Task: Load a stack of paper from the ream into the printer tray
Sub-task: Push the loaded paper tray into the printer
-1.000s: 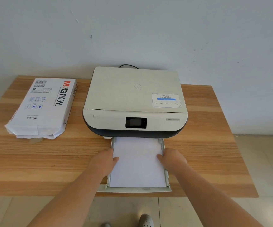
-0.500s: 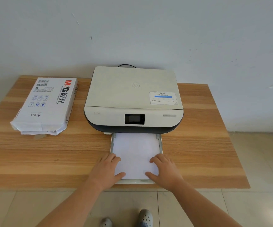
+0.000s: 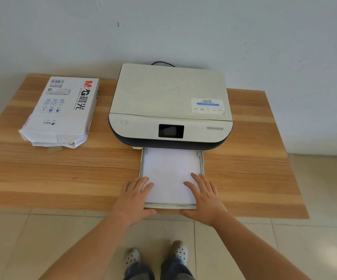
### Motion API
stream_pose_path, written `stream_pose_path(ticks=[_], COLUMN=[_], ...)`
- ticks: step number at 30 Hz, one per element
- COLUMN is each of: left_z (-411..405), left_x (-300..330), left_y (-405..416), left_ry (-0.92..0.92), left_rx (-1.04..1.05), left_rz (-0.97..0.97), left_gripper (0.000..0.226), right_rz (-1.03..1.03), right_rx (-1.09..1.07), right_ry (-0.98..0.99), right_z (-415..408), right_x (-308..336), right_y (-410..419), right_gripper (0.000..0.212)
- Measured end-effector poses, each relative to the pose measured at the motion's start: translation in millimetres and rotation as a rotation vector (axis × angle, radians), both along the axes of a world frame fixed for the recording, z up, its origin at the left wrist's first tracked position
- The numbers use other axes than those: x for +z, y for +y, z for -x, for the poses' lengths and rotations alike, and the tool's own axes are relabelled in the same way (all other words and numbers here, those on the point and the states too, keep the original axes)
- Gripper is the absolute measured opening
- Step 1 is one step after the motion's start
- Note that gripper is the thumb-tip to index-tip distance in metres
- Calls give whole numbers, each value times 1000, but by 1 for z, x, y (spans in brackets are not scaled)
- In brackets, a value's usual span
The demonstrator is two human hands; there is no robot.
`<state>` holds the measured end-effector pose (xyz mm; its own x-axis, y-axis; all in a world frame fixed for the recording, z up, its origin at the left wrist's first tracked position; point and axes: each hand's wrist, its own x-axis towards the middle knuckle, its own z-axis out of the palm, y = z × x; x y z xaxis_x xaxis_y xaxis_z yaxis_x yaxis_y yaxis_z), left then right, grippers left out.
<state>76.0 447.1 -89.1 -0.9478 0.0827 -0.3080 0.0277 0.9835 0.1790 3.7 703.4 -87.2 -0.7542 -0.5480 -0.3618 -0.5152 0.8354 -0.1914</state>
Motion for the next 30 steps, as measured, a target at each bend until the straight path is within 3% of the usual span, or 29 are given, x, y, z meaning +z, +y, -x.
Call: stream_pose_path(ticks=[30], left_z=[20], left_x=[9], left_y=[-1], left_ry=[111], left_rx=[89], left_rz=[52], left_gripper=[101], right_rz=[-10], right_rx=[-90], right_ry=[110], right_z=[20], right_x=[1], right_y=[-9], right_gripper=[99])
